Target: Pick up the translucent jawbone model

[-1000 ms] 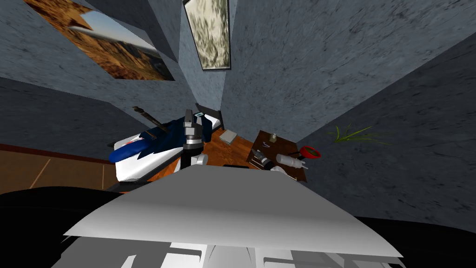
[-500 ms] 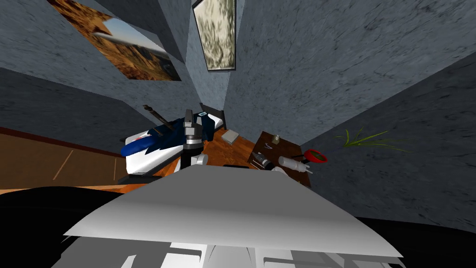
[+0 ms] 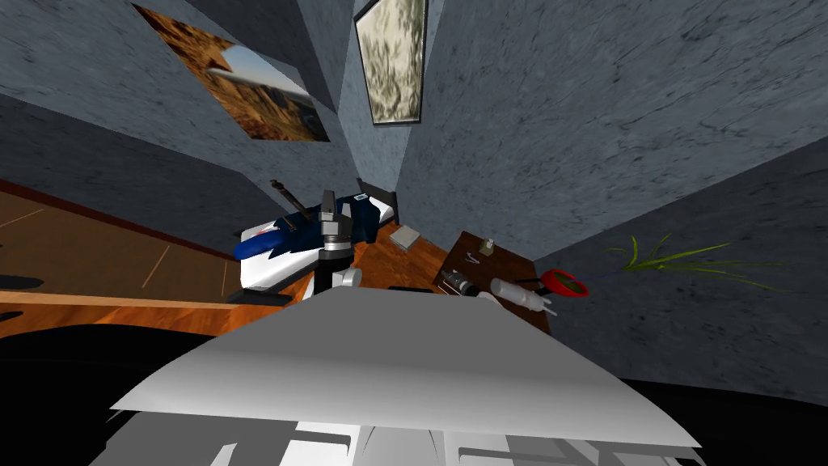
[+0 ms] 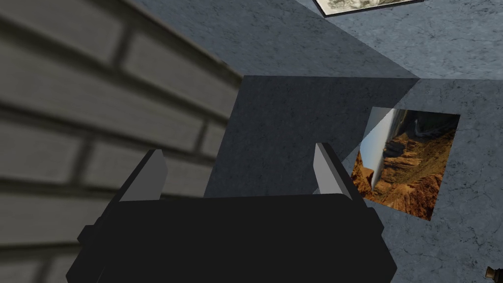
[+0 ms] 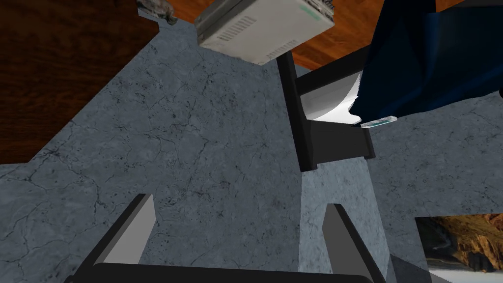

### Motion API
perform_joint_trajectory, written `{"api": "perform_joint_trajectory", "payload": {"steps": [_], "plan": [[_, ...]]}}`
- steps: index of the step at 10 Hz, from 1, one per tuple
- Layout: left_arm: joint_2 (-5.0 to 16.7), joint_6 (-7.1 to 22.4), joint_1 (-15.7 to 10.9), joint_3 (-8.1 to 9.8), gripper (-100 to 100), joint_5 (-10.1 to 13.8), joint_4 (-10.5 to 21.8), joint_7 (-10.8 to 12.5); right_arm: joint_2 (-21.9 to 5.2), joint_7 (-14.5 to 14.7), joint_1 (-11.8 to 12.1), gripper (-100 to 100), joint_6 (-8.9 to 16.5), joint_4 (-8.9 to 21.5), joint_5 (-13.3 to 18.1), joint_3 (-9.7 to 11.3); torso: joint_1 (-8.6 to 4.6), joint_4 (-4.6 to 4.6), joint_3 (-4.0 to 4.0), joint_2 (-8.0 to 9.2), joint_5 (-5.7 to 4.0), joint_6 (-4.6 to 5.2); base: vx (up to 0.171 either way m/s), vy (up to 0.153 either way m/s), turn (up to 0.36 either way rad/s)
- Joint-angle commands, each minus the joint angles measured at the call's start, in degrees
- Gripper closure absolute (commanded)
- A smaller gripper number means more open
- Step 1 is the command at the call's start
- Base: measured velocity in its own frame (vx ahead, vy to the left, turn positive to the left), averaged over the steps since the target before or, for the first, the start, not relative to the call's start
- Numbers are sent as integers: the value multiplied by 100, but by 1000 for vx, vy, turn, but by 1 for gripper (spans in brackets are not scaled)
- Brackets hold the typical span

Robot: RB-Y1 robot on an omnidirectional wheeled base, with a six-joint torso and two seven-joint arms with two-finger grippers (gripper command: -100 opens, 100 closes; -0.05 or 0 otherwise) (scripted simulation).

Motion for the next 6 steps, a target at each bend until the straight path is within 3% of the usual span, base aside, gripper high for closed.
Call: {"api": "perform_joint_trajectory", "payload": {"steps": [1, 2, 4, 5, 6], "plan": [[0, 0, 0, 0, 0, 0, 0, 0, -81, -105, 8, -100, 69, -41, 234, 70, 0, 0, 0, 0, 0, 0, 7, 0, -35], [0, 0, 0, 0, 0, 0, 0, 0, -213, -150, -48, -100, 100, 250, 431, 118, 0, 0, 1, 2, 0, 1, 13, 8, 193], [0, 0, 0, 0, 0, 0, 0, 0, -213, -150, -48, -100, 100, 250, 695, 118, -1, 0, -1, -2, 0, -1, 12, -1, 67], [0, 0, 0, 0, 0, 0, 0, 0, -341, -192, -101, -100, 128, 535, 919, 165, -1, 0, 0, 0, 0, 1, 20, 6, 191], [0, 0, -1, 0, 0, 0, 0, 0, -341, -192, -101, -100, 128, 535, 1049, 165, -1, 0, -2, -4, 0, -4, 23, -1, 119]]}}
